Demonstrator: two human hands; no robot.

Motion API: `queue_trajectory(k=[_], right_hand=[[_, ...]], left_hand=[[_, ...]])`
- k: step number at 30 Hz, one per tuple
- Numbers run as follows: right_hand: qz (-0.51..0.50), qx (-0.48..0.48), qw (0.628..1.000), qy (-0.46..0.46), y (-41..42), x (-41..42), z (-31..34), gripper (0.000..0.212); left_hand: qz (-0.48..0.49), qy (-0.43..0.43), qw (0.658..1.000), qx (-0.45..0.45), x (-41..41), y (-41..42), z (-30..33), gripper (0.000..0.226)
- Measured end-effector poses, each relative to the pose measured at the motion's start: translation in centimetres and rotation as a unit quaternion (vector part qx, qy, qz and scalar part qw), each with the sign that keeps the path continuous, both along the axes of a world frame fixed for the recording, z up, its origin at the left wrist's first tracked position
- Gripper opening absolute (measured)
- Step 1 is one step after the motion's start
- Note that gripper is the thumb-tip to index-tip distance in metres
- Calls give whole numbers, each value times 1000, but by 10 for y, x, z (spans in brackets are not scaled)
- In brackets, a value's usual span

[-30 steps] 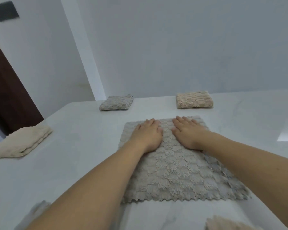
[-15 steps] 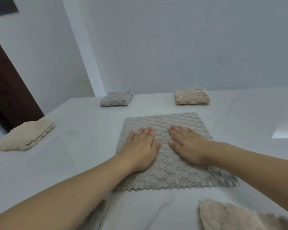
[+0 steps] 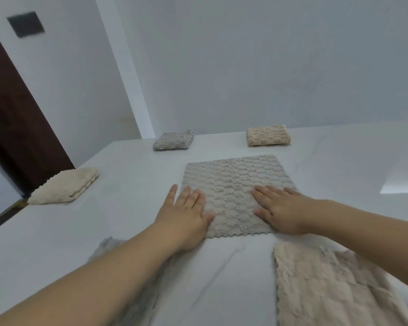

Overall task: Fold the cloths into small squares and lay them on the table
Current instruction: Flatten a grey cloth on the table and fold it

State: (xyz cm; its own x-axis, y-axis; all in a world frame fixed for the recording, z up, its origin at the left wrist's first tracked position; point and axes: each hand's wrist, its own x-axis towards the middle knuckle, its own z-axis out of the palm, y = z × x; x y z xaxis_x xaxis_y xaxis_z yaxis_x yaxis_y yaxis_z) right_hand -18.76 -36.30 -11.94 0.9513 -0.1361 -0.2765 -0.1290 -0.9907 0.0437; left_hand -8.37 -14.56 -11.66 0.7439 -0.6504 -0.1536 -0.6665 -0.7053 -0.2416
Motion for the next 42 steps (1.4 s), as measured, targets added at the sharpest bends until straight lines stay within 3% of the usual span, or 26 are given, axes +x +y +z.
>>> queue_trajectory(k=[2,5,8,11,14,17,19,23,26,31,34,36,38,42], right_hand=[[-50,-47,998,-7,-15,-8,17,59],[-36,-27,997,-61,-9,-19,43,43],[8,8,1000,6,13,-28,46,41],[33,-63,997,14,16,-32,40,41],[32,-112,992,41,11,-36,46,30],[-19,-63,996,54,4,-35,61,25],[-69,8,997,30,-8,-28,72,20],[-155,138,977,-45,-37,-8,81,16],[-189,228,949,-107,-58,10,76,22],[-188,326,900,-221,-87,49,56,14],[-192,335,868,-312,-103,72,35,18],[-197,320,863,-339,-111,83,16,20],[-196,280,875,-344,-116,92,-4,23],[-165,248,892,-339,-122,98,-14,23]], left_hand=[[7,-46,999,15,5,17,13,64],[-62,-4,997,-50,-6,25,30,47],[-130,-33,990,-49,-32,17,33,21],[-147,-83,986,-9,-37,8,33,18],[-115,-33,993,-16,-39,0,39,13],[-58,79,994,-47,-36,-6,48,7],[-32,133,988,-77,-28,-7,55,9],[3,155,969,-195,4,-9,67,18],[39,139,947,-287,36,-15,71,17],[112,105,911,-382,82,-42,52,17],[151,76,892,-420,106,-61,29,17],[164,36,909,-381,116,-69,9,17],[183,7,927,-328,124,-71,-11,22],[186,15,914,-359,132,-70,-24,13]])
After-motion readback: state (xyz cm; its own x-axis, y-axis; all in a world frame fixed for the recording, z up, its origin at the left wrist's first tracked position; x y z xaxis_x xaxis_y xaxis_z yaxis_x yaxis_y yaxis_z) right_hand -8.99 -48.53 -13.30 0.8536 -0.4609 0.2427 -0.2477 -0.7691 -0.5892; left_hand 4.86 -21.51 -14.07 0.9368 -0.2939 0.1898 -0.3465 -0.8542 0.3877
